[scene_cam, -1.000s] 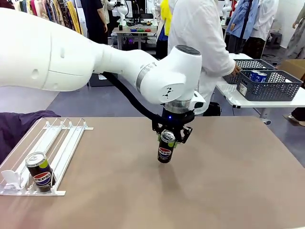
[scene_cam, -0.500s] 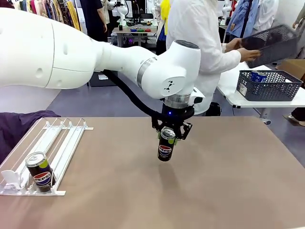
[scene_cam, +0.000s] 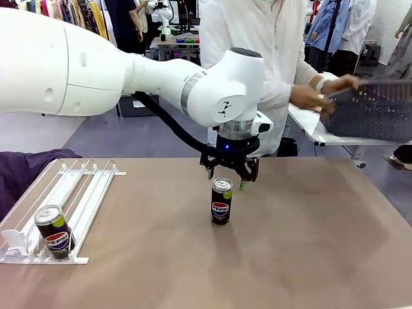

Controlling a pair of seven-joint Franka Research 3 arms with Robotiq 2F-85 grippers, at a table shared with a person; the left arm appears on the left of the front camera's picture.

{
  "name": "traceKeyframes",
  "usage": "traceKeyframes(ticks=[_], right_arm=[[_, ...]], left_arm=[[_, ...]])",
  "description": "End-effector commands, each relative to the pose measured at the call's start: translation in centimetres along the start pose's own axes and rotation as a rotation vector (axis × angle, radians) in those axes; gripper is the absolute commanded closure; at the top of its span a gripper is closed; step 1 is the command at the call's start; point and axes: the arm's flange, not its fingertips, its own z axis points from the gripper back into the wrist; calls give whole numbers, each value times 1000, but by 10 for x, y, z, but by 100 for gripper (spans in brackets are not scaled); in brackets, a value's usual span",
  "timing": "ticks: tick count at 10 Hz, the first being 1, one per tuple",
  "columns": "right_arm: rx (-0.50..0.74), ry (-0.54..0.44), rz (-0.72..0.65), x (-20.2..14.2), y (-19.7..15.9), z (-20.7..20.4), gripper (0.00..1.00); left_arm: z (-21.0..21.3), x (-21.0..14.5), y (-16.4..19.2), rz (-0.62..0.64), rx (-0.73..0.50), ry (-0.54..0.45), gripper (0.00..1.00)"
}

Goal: Retrieve and store the cans from the dispenser.
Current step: Pick up one can from the Automatic Can Dispenser and place it in the middle of the table.

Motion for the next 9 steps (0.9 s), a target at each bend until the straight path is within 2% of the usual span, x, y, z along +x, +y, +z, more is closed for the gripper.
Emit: traceKeyframes(ticks=[1, 3, 5, 7, 8, 9], right_arm=[[24, -10, 14, 2, 3, -2, 0], [24, -10, 14, 2, 3, -2, 0], [24, -10, 14, 2, 3, -2, 0], [24, -10, 14, 2, 3, -2, 0], [24, -10, 14, 2, 3, -2, 0], [24, -10, 14, 2, 3, -2, 0]], left_arm=[[24, -17, 19, 20, -44, -43, 0], [84, -58, 51, 45, -114, -83, 0], [138, -114, 115, 100, -253, -131, 0], [171, -180, 216, 154, -514, -163, 0], [175, -216, 267, 272, -600, -217, 0], [170, -252, 316, 322, -742, -254, 0]])
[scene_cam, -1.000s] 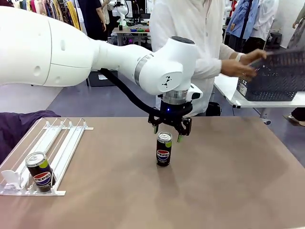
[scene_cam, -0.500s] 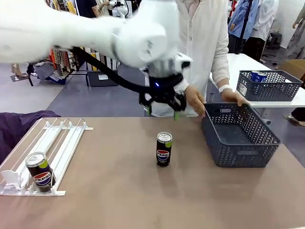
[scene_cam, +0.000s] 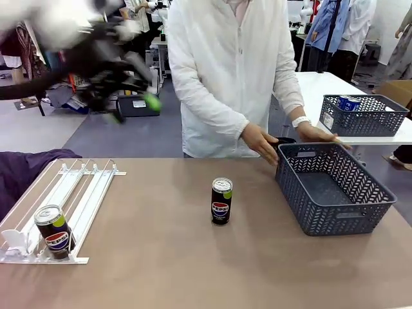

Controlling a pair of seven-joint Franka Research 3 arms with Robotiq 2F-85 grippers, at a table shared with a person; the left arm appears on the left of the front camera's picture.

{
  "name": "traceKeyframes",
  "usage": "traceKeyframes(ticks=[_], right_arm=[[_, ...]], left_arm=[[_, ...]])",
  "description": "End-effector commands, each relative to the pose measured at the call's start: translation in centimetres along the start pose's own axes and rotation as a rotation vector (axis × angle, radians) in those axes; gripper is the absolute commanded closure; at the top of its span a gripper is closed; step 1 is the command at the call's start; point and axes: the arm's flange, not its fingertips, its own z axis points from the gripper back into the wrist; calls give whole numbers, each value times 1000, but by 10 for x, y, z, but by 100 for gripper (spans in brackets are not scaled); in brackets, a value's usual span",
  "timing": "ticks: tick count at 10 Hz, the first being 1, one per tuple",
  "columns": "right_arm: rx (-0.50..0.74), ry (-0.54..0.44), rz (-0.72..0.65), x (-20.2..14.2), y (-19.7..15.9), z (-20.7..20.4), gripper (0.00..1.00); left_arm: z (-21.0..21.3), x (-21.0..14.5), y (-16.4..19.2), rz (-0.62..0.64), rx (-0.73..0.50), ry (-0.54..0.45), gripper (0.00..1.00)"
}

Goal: Retrieve and store the cans from the dispenser.
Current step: Pick up one can from the Automatic Can Dispenser and place it in the middle of the table.

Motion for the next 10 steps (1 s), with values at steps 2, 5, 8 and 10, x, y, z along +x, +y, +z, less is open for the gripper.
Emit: traceKeyframes(ticks=[2, 5, 8, 10], right_arm=[[24, -9, 16, 2, 3, -2, 0], [24, -9, 16, 2, 3, -2, 0], [24, -9, 16, 2, 3, -2, 0], [24, -9, 16, 2, 3, -2, 0]], left_arm=[[62, -65, 145, 237, -286, -136, 0], [91, -105, 270, 353, -427, -194, 0], [74, -111, 309, 372, -490, -173, 0], [84, -131, 308, 410, -460, -219, 0]])
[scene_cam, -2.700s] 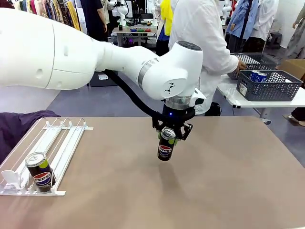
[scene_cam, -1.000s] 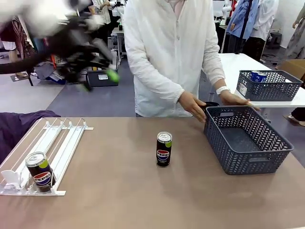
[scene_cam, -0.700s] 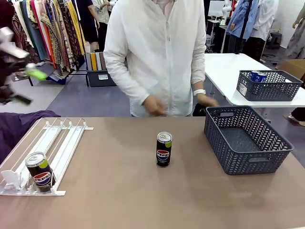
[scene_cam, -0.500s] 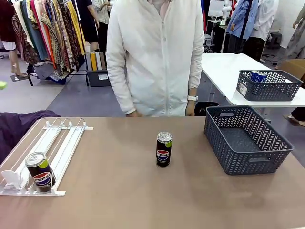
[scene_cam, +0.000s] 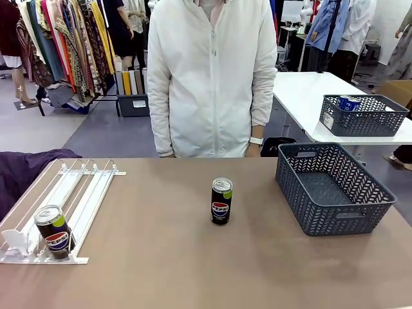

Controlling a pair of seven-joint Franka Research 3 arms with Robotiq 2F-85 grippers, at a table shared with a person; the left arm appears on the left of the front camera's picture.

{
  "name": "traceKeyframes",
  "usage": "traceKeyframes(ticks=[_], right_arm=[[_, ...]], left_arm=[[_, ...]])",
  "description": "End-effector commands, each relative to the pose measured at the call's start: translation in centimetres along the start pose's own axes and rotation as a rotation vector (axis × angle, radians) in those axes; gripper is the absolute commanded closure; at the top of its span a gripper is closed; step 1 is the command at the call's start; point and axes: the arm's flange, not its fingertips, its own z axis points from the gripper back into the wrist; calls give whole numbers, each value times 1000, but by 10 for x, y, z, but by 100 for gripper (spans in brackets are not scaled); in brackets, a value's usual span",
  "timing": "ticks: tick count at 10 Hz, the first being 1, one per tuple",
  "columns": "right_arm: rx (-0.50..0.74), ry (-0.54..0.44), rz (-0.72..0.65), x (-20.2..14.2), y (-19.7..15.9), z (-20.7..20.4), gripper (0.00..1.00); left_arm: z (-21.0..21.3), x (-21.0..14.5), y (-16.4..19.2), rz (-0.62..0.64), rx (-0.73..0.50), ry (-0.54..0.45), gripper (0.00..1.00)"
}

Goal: Retrieve and store the cans from the dispenser.
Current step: Pick up one can from the Automatic Can Dispenser and place it in the middle of the table.

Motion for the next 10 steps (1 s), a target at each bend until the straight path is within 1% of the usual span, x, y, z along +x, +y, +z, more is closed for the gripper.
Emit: traceKeyframes(ticks=[1, 9, 10], right_arm=[[24, -8, 16, 2, 3, -2, 0], [24, -8, 16, 2, 3, -2, 0], [24, -8, 16, 2, 3, -2, 0]], left_arm=[[8, -9, -10, -10, -2, -15, 0], [7, -7, -8, -15, 8, -15, 0], [0, -6, -21, -109, 92, 73, 0]])
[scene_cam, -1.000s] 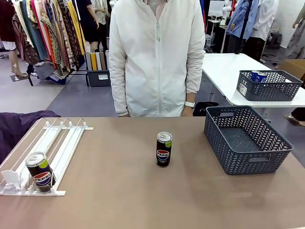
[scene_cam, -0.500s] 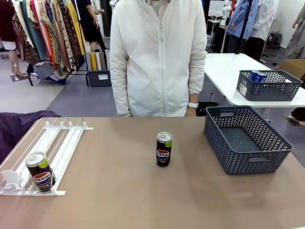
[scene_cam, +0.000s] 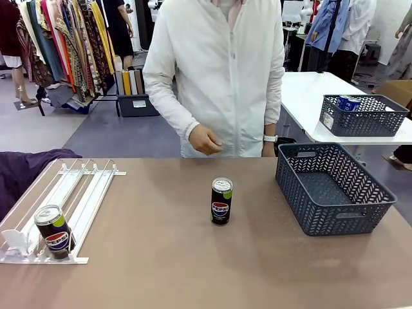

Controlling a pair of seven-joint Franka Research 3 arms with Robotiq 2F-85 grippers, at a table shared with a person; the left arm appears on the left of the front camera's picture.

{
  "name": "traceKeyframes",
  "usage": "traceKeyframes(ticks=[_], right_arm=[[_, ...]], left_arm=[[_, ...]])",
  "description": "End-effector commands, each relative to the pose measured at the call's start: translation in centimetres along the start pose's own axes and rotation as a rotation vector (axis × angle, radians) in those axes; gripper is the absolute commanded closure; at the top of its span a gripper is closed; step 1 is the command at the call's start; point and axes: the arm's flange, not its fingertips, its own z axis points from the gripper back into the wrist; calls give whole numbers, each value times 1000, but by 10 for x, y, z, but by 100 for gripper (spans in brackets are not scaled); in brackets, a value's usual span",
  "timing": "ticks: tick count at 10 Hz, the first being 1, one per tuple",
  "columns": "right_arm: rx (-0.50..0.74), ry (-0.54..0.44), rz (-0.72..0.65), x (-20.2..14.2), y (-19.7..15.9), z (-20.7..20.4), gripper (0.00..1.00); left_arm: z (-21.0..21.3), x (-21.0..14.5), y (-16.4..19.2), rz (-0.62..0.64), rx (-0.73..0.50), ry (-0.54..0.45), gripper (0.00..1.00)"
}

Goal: Retrieve and store the cans from the dispenser.
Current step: Pick up one can from the Automatic Can Dispenser and place it in the middle of the table.

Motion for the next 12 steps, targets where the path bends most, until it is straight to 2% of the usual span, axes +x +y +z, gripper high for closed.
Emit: traceKeyframes(ticks=[1, 2, 3, 4, 5, 6, 7, 8, 9, 12], right_arm=[[24, -8, 16, 2, 3, -2, 0], [24, -8, 16, 2, 3, -2, 0], [24, -8, 16, 2, 3, -2, 0], [24, -8, 16, 2, 3, -2, 0], [24, -8, 16, 2, 3, -2, 0], [24, -8, 16, 2, 3, -2, 0], [24, -8, 16, 2, 3, -2, 0], [24, -8, 16, 2, 3, -2, 0], [24, -8, 16, 2, 3, -2, 0], [24, -8, 16, 2, 3, -2, 0]], left_arm=[[-18, 0, -30, -128, 222, 131, 0], [-48, 0, -62, -200, 510, 205, 0], [-80, 4, -83, -280, 720, 274, 0], [-111, 10, -95, -255, 931, 299, 0], [-134, 17, -101, -269, 1000, 367, 0], [-153, 24, -103, -204, 1090, 372, 0], [-166, 28, -109, -136, 1111, 302, 0], [-173, 30, -113, -33, 1133, 181, 0], [-173, 13, -112, -207, 1014, 307, 0], [-173, 13, -112, -207, 1014, 307, 0]])
